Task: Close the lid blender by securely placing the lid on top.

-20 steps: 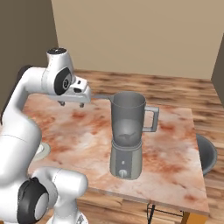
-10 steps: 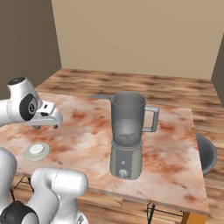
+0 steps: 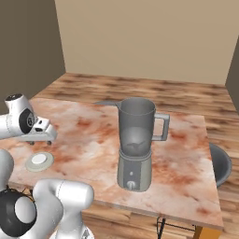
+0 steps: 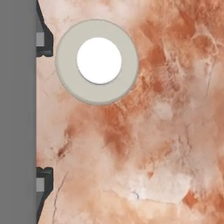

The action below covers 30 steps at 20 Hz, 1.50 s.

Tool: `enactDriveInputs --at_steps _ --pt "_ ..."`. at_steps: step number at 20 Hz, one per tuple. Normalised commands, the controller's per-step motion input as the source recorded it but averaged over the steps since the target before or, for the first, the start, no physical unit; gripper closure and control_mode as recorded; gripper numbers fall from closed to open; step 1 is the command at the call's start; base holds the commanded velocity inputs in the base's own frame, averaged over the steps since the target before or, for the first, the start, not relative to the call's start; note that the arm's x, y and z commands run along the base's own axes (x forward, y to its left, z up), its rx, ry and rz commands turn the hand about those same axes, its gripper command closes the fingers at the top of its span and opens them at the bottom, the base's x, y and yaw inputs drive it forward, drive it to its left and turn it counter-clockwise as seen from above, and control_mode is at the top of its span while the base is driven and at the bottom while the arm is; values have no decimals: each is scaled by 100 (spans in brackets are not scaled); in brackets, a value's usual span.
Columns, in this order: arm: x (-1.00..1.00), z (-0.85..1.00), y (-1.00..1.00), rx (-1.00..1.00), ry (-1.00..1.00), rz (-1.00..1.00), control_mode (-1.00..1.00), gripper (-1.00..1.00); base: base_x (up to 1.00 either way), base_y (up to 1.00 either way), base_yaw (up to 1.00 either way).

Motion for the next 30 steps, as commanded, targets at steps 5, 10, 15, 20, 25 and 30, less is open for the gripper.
enactDriveInputs --at_steps 5,10,15,20,25,30 --pt "20 -40 27 1 20 0 -100 -100 0 0 0" --pt "0 -54 19 0 13 1 -100 -100 0 0 0" --pt "-6 -46 4 0 1 0 -100 -100 0 0 0" --pt "-8 -30 1 0 0 0 -100 -100 0 0 0" --pt "-11 -16 6 0 -2 1 -100 -100 0 0 0" --pt "-22 -13 3 0 -6 4 -100 -100 0 0 0"
